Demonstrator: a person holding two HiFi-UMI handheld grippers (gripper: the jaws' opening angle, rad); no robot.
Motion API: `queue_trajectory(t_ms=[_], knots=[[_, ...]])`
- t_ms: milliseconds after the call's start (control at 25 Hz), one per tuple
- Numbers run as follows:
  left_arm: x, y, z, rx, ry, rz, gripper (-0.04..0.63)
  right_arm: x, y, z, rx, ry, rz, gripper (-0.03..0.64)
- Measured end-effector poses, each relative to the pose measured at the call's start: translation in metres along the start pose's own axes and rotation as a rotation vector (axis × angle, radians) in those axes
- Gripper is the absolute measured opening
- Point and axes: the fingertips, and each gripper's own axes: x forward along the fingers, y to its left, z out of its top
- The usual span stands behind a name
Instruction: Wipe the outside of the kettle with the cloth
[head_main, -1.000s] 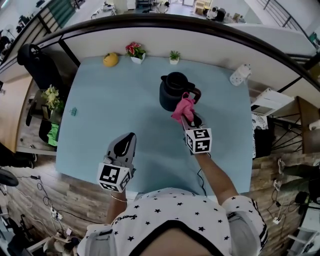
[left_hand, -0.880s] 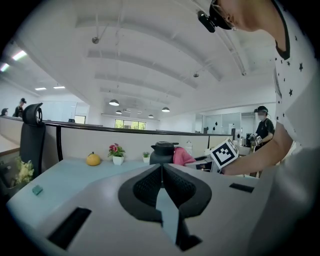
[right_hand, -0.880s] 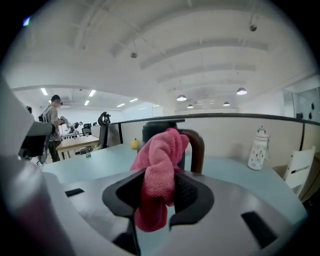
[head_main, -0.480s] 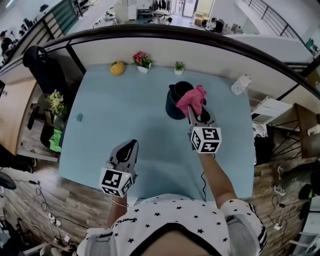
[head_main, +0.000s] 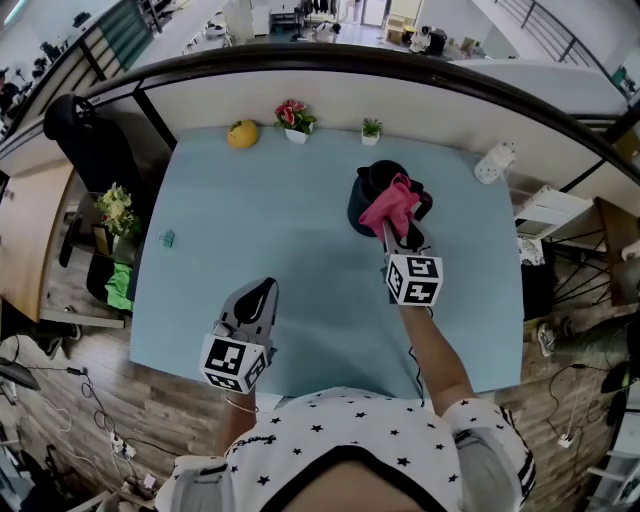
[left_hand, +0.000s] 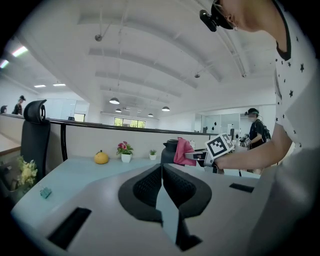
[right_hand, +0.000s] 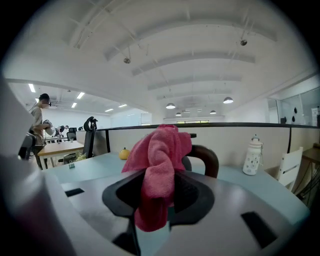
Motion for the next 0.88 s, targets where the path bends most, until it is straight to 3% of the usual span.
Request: queue_trajectory(t_ms=[480, 880], knots=[[0.002, 0.02, -0.005, 0.013, 0.027, -0.043, 0.031, 0.016, -0.003, -0.061, 0.008, 0.156, -0.081, 0.133], [-0.006, 0.011, 0.005, 0.012, 0.017, 0.038, 0.031, 0.037, -0.011, -0.12, -0.004, 0.334, -0.038, 0.135]])
